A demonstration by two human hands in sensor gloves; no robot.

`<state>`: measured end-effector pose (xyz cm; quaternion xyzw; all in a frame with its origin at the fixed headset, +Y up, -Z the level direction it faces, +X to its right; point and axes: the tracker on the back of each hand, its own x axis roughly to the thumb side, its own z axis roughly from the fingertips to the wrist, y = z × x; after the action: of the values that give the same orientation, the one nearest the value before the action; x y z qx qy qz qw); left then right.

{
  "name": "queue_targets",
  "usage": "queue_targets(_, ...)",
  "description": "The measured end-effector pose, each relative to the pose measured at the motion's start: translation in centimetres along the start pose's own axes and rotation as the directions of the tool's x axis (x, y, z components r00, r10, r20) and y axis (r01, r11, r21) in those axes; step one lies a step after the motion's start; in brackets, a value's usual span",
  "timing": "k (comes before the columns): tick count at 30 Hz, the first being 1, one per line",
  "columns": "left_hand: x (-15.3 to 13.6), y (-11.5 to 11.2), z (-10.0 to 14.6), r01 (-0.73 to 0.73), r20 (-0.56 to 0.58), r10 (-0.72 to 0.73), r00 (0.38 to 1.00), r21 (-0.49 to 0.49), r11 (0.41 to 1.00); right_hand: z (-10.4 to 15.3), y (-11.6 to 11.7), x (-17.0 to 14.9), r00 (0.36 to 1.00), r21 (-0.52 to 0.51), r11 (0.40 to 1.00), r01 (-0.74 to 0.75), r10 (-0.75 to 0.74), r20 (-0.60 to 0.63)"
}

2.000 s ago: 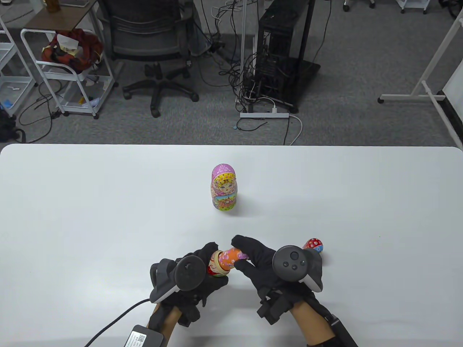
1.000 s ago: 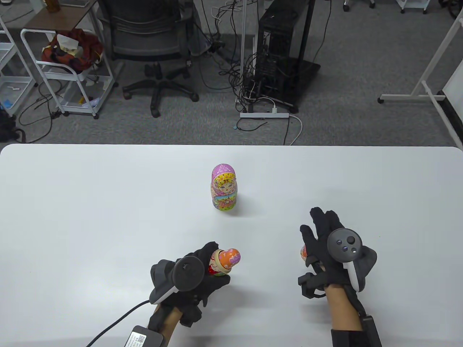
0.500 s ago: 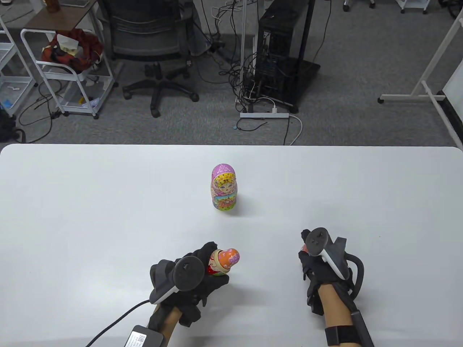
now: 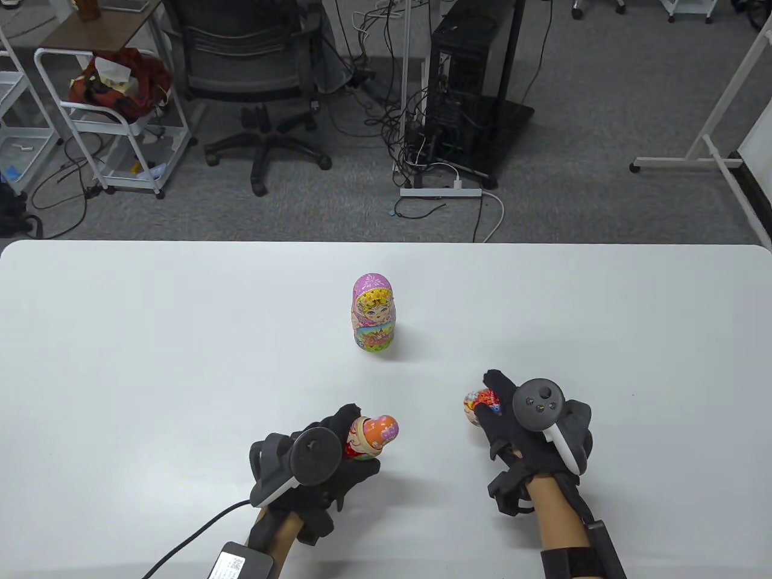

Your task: Nest individual Russian dolls into a nested set

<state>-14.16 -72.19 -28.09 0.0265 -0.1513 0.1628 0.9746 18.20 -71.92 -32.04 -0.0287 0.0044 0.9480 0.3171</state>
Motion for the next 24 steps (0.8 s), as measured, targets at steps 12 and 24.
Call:
queue_targets(12,0.2,0.4,0.2,-0.009,-0.001,0.009,1.000,0.031,0.999,3.2,0.8,7.0,0.878,0.100,0.975,0.196,-0.220,0.425)
queue_targets(24,0.5,0.5,0.3,0.007,0.017,-0.007,1.000,0.035,0.999,3.8,2.4,8.2,0.873,0.118,0.987,0.111,-0.153,0.463)
